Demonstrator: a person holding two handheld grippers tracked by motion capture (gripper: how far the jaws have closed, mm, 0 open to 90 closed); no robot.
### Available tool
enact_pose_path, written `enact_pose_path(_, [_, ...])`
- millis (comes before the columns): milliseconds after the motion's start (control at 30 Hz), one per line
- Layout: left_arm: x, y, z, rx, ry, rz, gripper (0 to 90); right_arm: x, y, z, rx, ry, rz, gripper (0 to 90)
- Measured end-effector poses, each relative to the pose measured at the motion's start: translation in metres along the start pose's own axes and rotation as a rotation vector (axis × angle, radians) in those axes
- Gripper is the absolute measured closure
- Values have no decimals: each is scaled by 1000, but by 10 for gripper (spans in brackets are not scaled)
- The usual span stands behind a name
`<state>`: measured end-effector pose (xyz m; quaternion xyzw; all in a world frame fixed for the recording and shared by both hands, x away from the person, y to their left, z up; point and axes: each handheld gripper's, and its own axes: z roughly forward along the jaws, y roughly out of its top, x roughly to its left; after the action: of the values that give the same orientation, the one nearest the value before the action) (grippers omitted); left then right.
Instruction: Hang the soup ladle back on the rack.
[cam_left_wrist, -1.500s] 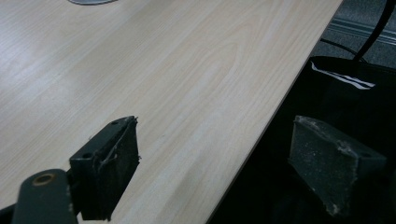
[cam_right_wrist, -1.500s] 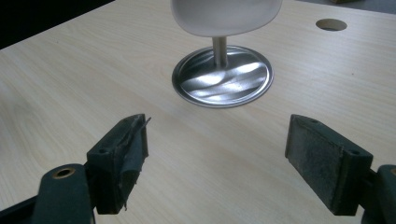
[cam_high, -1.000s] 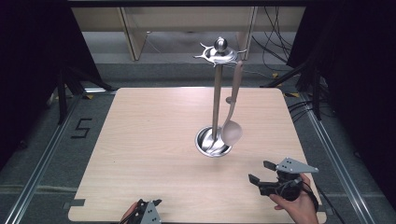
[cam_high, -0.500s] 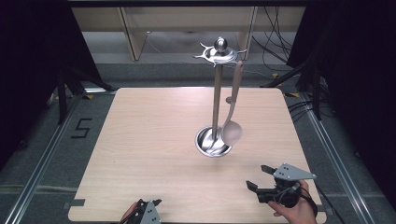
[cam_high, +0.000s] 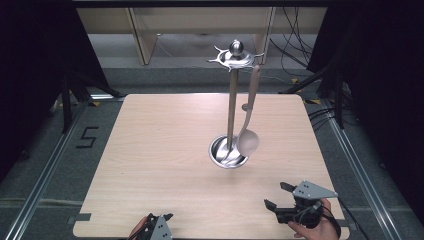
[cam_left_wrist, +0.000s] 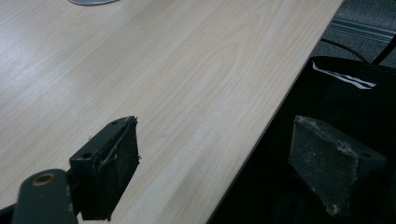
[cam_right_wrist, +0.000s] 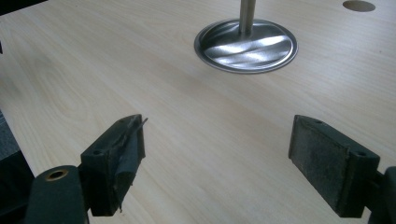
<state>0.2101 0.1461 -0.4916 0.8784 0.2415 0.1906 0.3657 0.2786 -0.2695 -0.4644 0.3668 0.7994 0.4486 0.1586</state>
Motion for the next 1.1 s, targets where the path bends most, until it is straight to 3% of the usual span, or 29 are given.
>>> enact_pose_path(67, [-1,0,0,-6,-6,-12,150,2,-2,0,-5,5,20,191])
enact_pose_path(100, [-1,0,0,-7,-6,-13,150,0,-3,0,-1,6,-4,189])
enact_pose_path(133, [0,0,0,-8,3,-8,150,4,-4,-1,7,-3,28,186])
enact_pose_path(167, [0,0,0,-9,5,-5,150,2,-4,-1,-5,-1,-6,184])
enact_pose_path(300, [0,0,0,-7,-4,-11,150,5,-6,-2,5,2,18,171])
enact_pose_path(367, [0,0,0,0,0,0,150,3,-7,-1,-12,10,-7,169])
enact_pose_path(400, [0,0,0,0,0,0,150,6,-7,-2,5,19,24,169])
enact_pose_path(500, [0,0,0,-7,4,-6,150,6,-8,-3,-7,-2,-10,169])
enact_pose_path(567, [-1,0,0,-11,-9,-16,150,9,-9,-4,12,13,27,169])
enact_pose_path(600, [-1,0,0,-7,-5,-13,150,7,-9,-3,8,10,-4,169])
enact_pose_path(633, [-1,0,0,-9,-5,-13,151,9,-10,-4,11,4,25,169])
enact_pose_path(667, [0,0,0,-8,4,-7,151,6,-10,-3,4,3,-21,169])
enact_pose_path(833, [-1,0,0,-7,-6,-12,150,10,-14,-4,8,7,6,168])
enact_pose_path(900, [-1,0,1,-8,-6,-14,150,8,-14,-4,18,26,-23,167])
enact_pose_path(933, [0,0,0,-7,3,-7,151,9,-15,-6,17,3,-25,168])
enact_pose_path(1100, [-1,0,0,-8,2,-18,150,11,-18,-8,28,20,-11,167])
